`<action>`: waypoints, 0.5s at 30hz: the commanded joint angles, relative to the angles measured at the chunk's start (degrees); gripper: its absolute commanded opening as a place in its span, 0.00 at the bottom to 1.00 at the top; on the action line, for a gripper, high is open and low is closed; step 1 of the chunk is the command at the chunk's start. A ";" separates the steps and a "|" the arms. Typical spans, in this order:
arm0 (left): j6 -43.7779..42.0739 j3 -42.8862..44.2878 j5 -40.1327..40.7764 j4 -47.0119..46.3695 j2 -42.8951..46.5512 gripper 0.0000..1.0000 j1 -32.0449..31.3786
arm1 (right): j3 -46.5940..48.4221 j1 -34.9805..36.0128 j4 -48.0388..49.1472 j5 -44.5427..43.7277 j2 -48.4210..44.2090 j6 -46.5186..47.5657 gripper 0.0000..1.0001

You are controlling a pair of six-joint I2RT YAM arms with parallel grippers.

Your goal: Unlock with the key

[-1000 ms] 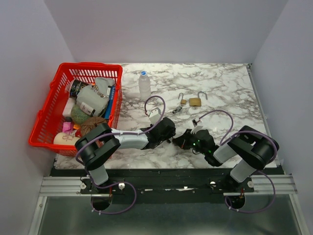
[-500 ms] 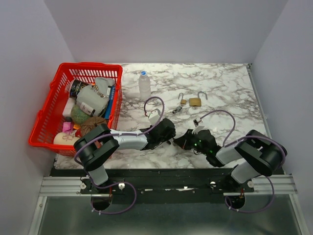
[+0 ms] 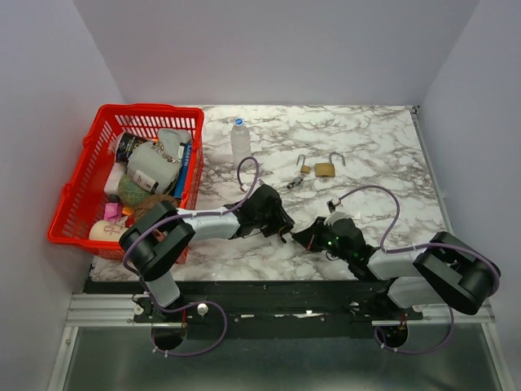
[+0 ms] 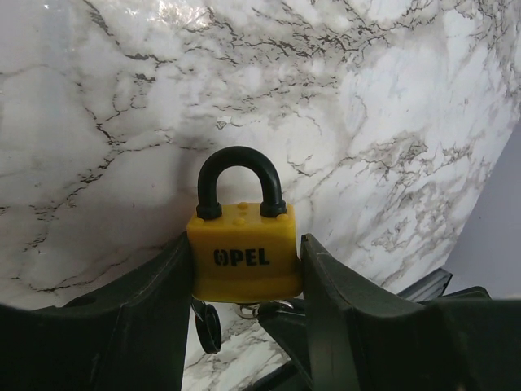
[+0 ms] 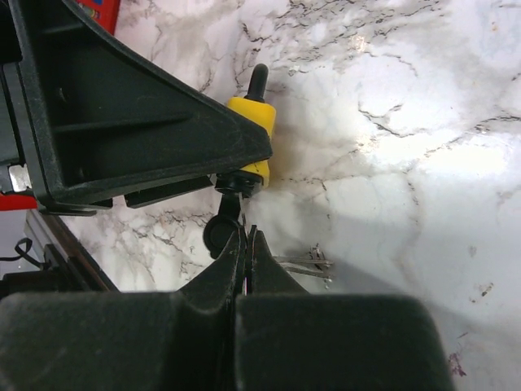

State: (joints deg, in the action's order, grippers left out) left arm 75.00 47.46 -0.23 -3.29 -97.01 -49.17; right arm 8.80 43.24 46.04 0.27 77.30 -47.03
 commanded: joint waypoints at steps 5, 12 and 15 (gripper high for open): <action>4.09 -2.11 -11.73 8.48 -1.51 0.00 -0.93 | 0.69 1.40 -0.60 -11.78 -1.45 -5.09 0.01; 6.38 -1.67 -7.95 8.82 -1.78 0.00 -1.28 | 4.21 4.04 -0.43 -14.59 2.33 -6.32 0.01; 6.56 -1.23 -6.02 9.09 -1.60 0.00 -1.90 | 5.70 4.39 -0.69 -15.65 3.30 -6.15 0.01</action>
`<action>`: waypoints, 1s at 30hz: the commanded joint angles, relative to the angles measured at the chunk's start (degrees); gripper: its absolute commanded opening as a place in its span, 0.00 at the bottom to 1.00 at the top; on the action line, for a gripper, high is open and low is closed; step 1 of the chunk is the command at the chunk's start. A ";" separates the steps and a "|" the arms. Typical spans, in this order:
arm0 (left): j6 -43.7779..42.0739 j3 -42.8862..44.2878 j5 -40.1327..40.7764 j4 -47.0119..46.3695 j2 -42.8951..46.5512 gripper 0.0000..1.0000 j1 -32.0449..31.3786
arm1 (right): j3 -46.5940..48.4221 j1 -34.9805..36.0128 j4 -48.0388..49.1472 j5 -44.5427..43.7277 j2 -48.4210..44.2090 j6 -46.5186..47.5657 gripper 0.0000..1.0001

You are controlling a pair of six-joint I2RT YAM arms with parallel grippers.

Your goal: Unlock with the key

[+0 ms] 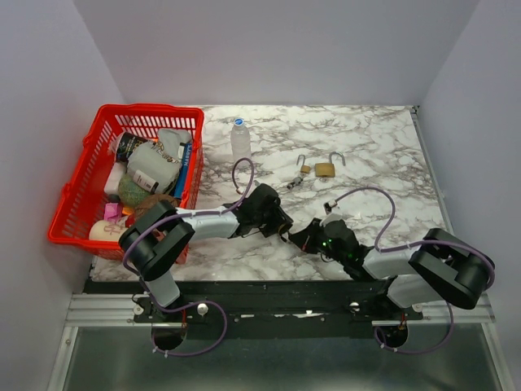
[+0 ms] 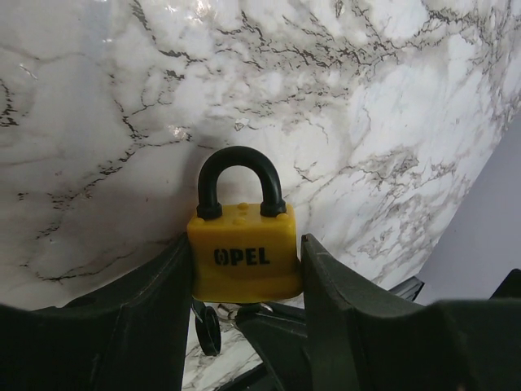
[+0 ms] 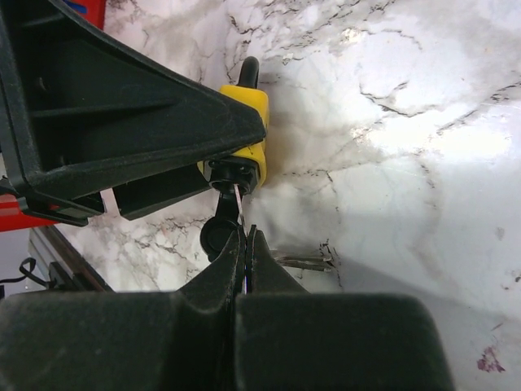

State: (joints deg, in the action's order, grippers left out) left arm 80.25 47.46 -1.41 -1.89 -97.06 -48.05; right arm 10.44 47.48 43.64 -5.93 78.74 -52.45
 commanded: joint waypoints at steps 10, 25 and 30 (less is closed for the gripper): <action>-2.11 0.00 0.70 10.41 -1.56 0.00 -5.38 | 8.81 0.07 -5.75 -12.87 -0.16 0.24 0.01; -5.10 -1.58 7.38 10.85 0.20 0.00 -8.02 | 10.92 -2.22 -3.74 -10.32 1.33 -0.29 0.01; -5.45 -1.67 8.35 10.68 0.20 0.00 -8.55 | 10.66 -3.01 -2.42 -10.06 1.68 -0.46 0.01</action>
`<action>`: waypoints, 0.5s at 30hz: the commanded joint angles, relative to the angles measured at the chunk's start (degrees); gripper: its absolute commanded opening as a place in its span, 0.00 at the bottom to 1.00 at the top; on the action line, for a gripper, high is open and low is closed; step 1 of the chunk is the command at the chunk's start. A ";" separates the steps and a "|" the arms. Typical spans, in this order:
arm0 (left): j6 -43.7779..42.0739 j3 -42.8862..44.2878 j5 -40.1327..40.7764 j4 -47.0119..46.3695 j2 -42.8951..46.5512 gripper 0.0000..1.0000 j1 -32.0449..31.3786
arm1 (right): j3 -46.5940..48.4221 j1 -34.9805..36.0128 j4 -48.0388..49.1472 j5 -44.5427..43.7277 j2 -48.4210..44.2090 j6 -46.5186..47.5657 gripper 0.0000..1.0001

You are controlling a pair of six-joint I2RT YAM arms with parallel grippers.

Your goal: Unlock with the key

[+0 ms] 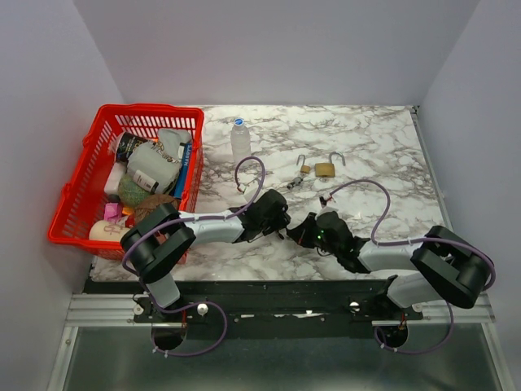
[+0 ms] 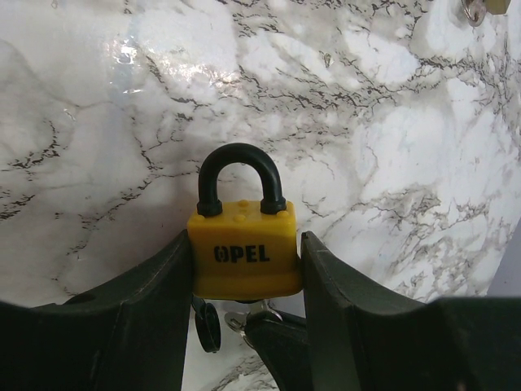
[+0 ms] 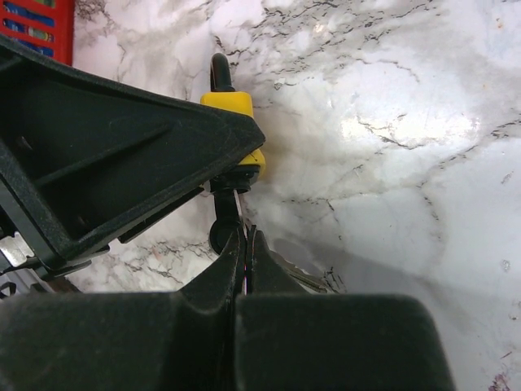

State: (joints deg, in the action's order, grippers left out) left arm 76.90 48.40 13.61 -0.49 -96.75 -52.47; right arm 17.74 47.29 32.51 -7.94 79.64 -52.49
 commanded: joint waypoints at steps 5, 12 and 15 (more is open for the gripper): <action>-2.20 -2.52 -6.31 9.19 -0.63 0.00 -4.84 | 3.53 -3.34 12.13 -6.65 2.89 -1.39 0.01; -2.20 -2.43 -5.79 9.19 -0.90 0.00 -5.63 | 3.27 -3.69 15.91 -6.38 5.00 -2.09 0.01; -2.46 -2.26 -4.99 9.54 -0.46 0.00 -6.07 | 2.83 -4.57 17.06 -6.03 4.65 -2.35 0.01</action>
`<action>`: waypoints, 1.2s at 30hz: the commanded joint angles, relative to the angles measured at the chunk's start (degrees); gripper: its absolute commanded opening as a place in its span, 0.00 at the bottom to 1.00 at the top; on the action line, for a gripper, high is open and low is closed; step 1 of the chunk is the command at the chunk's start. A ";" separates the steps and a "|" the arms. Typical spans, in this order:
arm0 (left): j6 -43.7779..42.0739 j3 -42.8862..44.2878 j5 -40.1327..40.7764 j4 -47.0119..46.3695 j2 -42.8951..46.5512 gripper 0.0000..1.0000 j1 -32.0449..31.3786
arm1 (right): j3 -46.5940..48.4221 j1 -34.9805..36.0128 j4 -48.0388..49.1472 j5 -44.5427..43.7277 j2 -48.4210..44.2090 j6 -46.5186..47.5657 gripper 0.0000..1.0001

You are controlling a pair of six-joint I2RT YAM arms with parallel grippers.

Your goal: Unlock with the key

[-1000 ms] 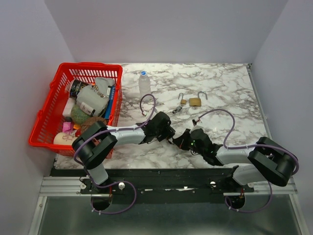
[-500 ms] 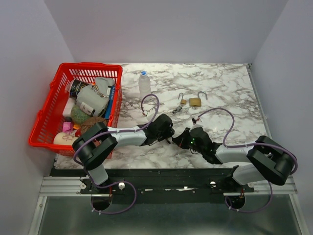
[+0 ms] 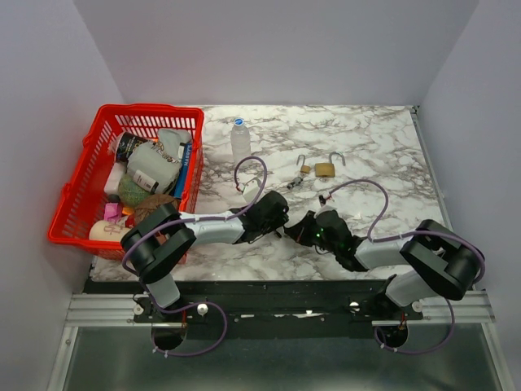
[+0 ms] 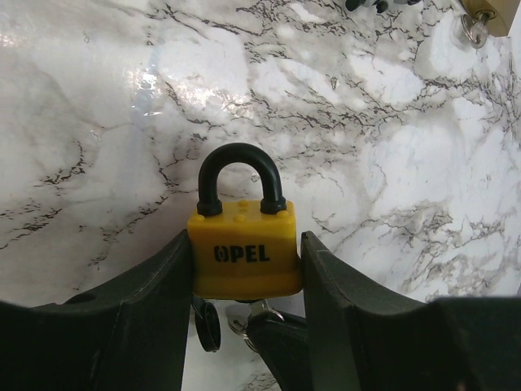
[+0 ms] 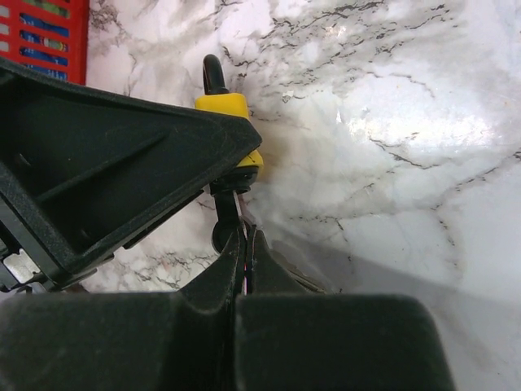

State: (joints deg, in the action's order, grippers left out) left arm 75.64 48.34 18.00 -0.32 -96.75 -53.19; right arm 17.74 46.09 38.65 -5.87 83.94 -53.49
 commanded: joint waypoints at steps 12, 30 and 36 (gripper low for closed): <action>0.47 -3.78 -12.02 6.12 0.07 0.00 -5.79 | 1.25 -6.01 19.79 -2.75 5.00 -3.28 0.01; 0.65 -3.69 -13.87 4.45 1.30 0.00 -7.02 | 2.66 -6.18 31.13 -6.34 10.72 1.99 0.01; -1.10 -5.61 -11.94 0.59 5.24 0.00 -7.72 | -0.24 -9.60 33.06 -4.59 7.74 0.06 0.01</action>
State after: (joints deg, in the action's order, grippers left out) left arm 75.96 46.41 20.40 -3.11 -95.98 -54.39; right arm 16.49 41.93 56.77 1.61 94.50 -53.54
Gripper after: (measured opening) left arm 0.560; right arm 0.013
